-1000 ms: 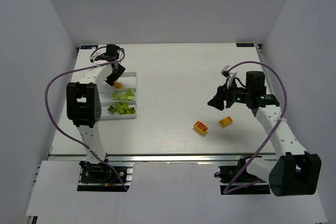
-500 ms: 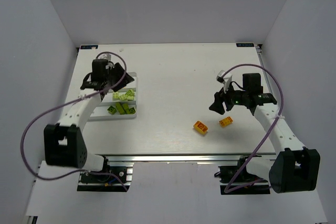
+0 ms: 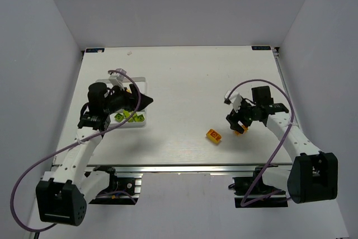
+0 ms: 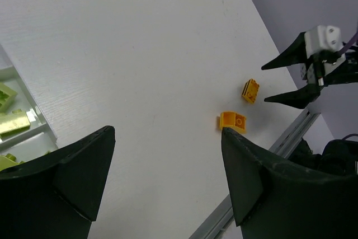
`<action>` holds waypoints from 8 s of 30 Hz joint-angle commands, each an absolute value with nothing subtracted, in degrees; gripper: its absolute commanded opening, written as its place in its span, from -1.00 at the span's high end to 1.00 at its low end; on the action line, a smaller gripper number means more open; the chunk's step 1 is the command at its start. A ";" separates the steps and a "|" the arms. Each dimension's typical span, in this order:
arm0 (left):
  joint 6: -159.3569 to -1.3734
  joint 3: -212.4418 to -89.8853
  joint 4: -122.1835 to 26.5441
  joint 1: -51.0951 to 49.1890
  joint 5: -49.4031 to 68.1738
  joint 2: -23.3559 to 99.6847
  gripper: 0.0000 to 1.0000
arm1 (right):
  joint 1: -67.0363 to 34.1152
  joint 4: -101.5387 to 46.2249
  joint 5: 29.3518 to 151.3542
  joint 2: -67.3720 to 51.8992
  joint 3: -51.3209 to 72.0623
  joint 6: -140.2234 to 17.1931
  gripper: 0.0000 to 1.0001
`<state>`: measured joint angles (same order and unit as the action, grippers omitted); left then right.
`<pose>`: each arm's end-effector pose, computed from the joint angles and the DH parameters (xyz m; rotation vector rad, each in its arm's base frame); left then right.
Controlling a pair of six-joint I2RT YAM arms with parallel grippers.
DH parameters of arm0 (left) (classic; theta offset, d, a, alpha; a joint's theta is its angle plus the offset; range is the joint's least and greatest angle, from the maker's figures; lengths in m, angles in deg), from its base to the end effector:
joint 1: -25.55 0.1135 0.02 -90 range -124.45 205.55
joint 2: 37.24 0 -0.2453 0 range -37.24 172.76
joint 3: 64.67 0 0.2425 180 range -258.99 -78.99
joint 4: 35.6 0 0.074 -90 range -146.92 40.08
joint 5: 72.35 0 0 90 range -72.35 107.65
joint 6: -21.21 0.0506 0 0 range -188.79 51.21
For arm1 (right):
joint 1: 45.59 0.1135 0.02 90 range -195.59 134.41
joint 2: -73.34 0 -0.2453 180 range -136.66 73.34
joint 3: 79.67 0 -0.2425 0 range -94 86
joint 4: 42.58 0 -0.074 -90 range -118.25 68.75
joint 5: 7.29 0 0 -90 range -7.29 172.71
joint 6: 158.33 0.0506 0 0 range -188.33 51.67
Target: Sort the legos into containers by color
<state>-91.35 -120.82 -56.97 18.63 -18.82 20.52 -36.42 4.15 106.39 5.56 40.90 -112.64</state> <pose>0.2318 -0.0584 0.2694 0.1574 2.0064 -0.9578 0.2298 0.0577 0.2067 -1.2371 2.0991 0.2551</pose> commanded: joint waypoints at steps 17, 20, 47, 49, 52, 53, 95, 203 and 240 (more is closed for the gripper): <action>-87.95 -120.65 -56.51 18.87 -19.18 14.61 -0.76 | -36.53 20.17 99.24 1.21 39.70 -169.31 -0.64; -87.77 -120.57 -56.69 18.87 -18.83 14.18 -0.76 | -36.62 18.42 98.45 -1.18 39.51 -169.40 -0.63; -87.07 -120.22 -56.34 19.39 -16.81 10.84 -0.77 | -35.05 17.89 100.19 -8.40 31.01 -160.12 0.88; -86.80 -119.87 -56.08 19.39 -15.41 9.17 -0.77 | -33.47 16.32 105.27 -6.39 27.84 -154.67 0.93; -86.63 -118.55 -54.68 19.92 -12.35 4.61 -0.78 | -28.46 9.84 108.81 -6.80 20.20 -137.72 1.00; -86.45 -118.02 -54.15 19.92 -11.45 1.90 -0.78 | -27.14 8.06 108.73 -7.86 18.00 -128.80 1.00; -82.50 -114.06 -52.65 19.92 1.83 -9.29 -0.87 | 3.90 -40.20 92.38 -75.98 -47.15 -86.97 0.72; -158.52 -184.03 -111.98 -37.73 32.15 81.49 -0.96 | -54.29 -11.29 118.75 14.55 32.48 -71.85 -0.63; -154.66 -179.90 -100.37 -37.73 27.40 86.69 0.35 | -59.03 -11.64 125.43 15.78 33.71 -70.35 -0.59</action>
